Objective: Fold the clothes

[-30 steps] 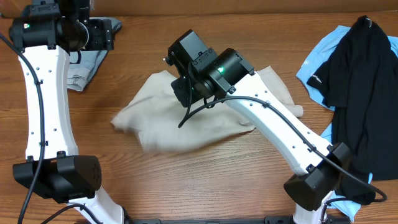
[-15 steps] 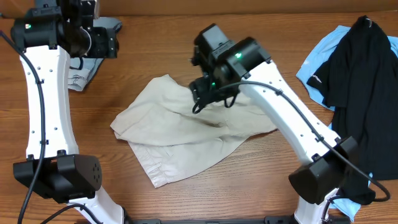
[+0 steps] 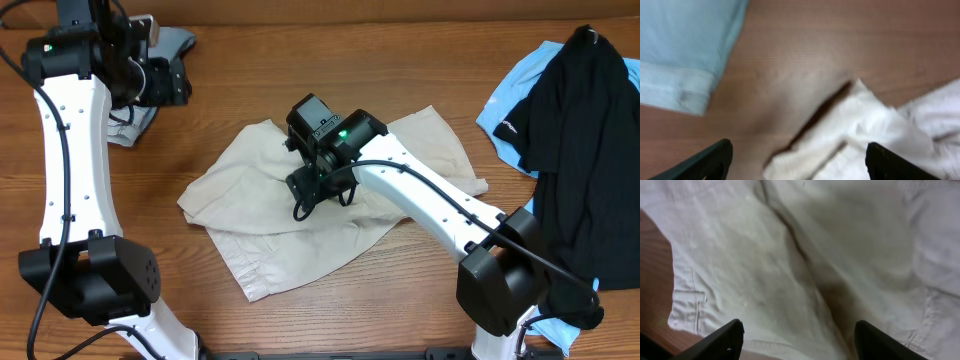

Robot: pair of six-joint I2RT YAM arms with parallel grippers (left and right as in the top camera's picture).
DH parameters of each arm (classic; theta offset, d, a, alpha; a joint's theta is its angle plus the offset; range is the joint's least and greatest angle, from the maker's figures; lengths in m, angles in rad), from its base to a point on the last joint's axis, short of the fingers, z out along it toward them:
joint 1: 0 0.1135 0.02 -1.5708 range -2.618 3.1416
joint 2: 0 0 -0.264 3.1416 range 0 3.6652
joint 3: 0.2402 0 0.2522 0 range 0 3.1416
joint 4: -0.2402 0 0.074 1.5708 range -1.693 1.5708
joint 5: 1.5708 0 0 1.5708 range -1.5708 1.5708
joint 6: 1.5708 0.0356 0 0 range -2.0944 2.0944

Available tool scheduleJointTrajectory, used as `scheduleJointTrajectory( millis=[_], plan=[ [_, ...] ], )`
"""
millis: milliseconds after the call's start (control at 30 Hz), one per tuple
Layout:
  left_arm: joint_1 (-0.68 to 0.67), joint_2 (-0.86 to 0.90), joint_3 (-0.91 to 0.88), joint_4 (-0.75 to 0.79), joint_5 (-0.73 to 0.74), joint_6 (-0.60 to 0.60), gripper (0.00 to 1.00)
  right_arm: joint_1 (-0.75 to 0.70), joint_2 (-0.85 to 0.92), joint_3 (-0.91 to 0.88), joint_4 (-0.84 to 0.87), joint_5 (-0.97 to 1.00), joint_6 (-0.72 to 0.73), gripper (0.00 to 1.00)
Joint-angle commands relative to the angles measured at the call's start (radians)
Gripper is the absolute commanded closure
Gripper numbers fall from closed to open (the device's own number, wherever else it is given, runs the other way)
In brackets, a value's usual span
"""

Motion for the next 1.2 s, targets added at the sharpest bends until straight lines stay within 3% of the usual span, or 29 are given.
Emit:
scheduleJointTrajectory(
  millis=[0, 167, 500, 900, 1033, 1167],
  plan=[
    [-0.026, 0.061, -0.033, -0.052, 0.109, 0.063, 0.15, -0.056, -0.009, 0.006, 0.011, 0.024, 0.048, 0.25],
    [-0.072, 0.165, -0.092, -0.096, 0.182, 0.169, 0.17, -0.189, -0.022, 0.044, -0.017, 0.0, 0.075, 0.25],
    [-0.145, 0.347, -0.108, -0.094, 0.169, 0.211, 0.12, -0.447, -0.038, 0.076, -0.061, -0.12, 0.043, 0.26],
    [-0.138, 0.375, -0.1, 0.114, 0.002, 0.211, 0.1, -0.483, -0.035, 0.073, -0.033, -0.119, 0.014, 0.22],
    [-0.143, 0.375, -0.1, 0.153, 0.036, 0.211, 0.08, -0.483, -0.034, 0.072, -0.02, -0.117, 0.014, 0.2],
    [-0.17, 0.375, -0.103, 0.13, 0.077, 0.211, 0.21, -0.486, -0.034, 0.072, -0.016, -0.082, 0.015, 0.2]
  ],
)
